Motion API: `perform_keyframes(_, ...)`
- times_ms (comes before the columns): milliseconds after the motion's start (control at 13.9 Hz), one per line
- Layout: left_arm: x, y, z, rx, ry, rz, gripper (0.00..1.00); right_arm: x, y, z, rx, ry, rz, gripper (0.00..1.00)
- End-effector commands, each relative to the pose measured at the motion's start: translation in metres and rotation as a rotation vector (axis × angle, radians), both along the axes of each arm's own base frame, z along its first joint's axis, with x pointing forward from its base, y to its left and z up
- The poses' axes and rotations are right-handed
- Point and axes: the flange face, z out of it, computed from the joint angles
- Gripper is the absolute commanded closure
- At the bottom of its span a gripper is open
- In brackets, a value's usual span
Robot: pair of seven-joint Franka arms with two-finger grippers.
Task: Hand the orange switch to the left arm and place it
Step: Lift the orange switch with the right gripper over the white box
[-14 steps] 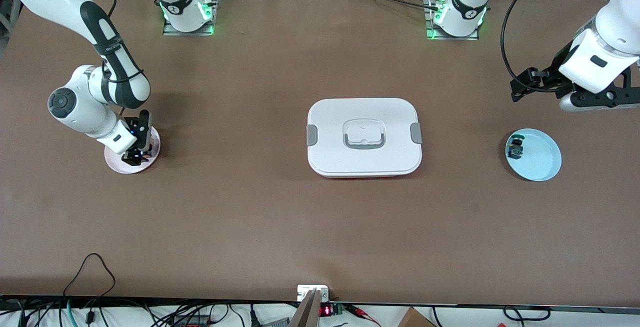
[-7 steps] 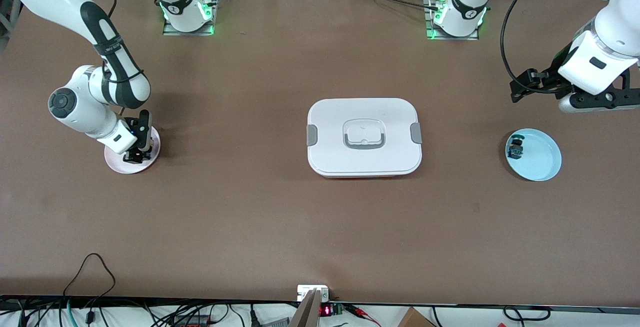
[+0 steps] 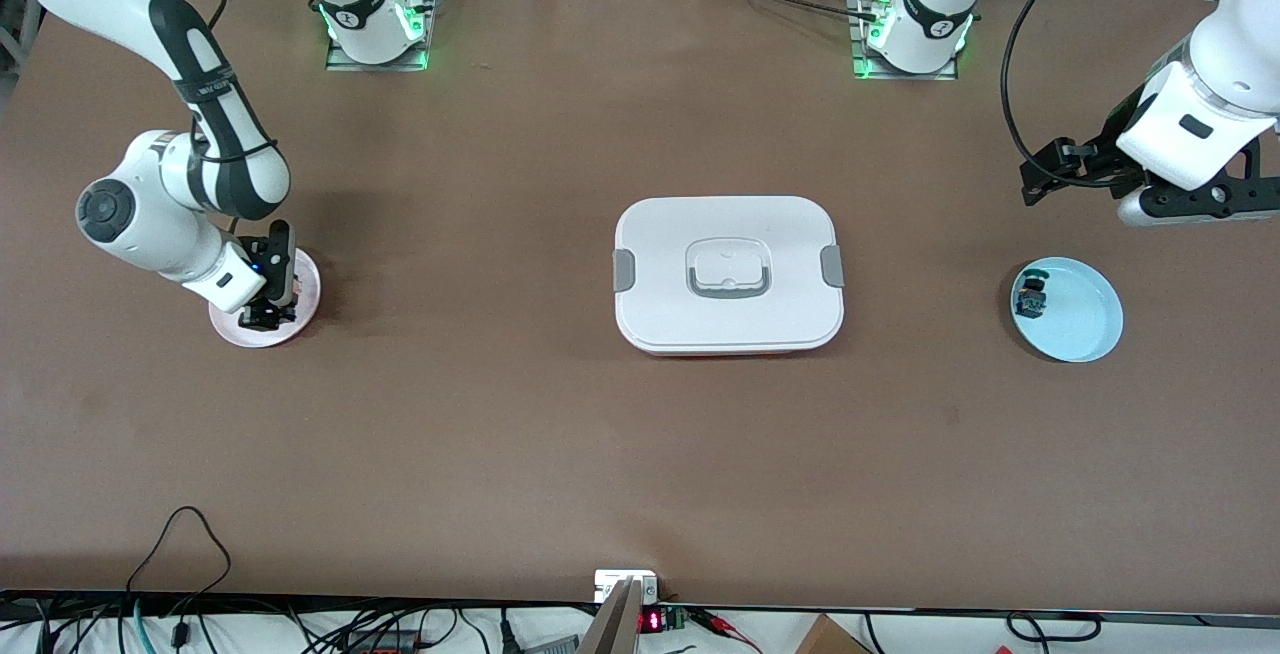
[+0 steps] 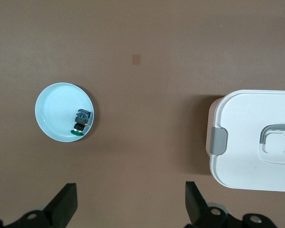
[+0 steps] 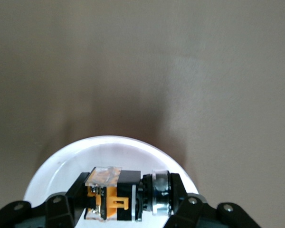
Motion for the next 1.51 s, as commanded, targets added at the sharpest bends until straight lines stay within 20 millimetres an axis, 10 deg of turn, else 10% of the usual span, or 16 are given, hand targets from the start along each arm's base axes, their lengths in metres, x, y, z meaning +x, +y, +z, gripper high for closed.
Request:
perform_keyframes(0, 0.003, 0.0, 0.007, 0.002, 0.002, 0.008, 0.0, 0.012, 0.009, 0.048, 0.012, 0.051, 0.033, 0.98)
perform_keyframes(577, 0.003, 0.0, 0.007, 0.002, 0.002, 0.008, 0.0, 0.03, 0.121, 0.161, 0.413, 0.264, 0.026, 0.97)
perform_keyframes(1443, 0.003, 0.0, 0.008, 0.002, 0.0, 0.007, 0.0, 0.008, 0.36, 0.193, 1.144, 0.423, -0.257, 1.0)
